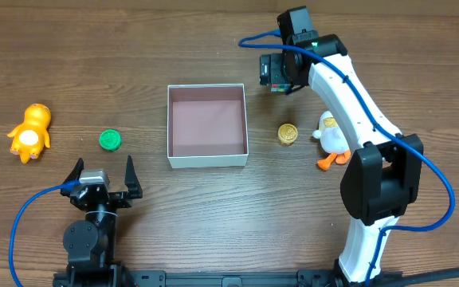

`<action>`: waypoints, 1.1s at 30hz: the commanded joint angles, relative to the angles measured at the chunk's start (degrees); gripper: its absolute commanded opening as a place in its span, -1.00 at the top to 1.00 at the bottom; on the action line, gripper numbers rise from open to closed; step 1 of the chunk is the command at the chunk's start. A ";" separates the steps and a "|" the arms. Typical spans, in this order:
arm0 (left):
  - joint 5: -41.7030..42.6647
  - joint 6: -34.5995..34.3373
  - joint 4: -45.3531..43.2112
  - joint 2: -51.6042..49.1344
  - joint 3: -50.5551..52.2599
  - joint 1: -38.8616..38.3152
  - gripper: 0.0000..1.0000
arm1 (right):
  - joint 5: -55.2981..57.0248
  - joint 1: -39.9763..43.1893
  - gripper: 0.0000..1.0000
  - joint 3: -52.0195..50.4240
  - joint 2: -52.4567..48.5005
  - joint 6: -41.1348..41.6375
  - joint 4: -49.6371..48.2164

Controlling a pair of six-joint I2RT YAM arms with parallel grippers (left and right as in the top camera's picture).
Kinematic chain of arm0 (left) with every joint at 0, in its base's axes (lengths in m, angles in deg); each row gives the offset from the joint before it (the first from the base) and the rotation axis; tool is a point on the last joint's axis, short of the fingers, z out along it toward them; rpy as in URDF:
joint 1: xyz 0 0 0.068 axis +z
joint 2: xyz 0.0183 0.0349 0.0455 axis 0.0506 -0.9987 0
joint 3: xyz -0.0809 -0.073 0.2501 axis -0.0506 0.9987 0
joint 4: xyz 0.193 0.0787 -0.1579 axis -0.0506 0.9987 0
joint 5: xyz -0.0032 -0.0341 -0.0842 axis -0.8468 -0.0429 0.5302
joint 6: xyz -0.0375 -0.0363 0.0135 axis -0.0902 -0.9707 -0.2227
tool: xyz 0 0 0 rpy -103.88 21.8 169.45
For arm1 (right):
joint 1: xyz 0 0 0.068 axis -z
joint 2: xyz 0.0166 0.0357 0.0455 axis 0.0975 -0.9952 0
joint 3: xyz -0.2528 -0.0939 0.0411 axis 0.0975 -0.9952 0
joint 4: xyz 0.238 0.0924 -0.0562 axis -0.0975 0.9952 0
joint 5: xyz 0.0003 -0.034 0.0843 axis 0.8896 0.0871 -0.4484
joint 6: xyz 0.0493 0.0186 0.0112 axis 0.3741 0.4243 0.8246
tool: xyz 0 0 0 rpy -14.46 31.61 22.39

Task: Pack container
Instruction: 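Lower the right gripper over the Rubik's cube and close on it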

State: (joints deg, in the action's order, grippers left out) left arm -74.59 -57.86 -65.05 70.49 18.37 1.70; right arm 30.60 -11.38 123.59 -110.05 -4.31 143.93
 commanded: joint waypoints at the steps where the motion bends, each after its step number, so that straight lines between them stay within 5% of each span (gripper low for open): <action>1: -0.37 1.25 0.00 0.59 0.17 0.24 -1.00 | 1.29 0.13 -1.00 2.19 0.28 2.43 -2.08; 33: -0.37 1.25 -0.02 0.59 0.17 0.24 -1.00 | 1.53 1.92 -1.00 2.05 -9.40 0.98 -4.63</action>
State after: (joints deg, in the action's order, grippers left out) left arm -74.59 -57.86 -65.05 70.49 18.37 1.70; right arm 31.29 -8.54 124.40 -117.54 -0.95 139.69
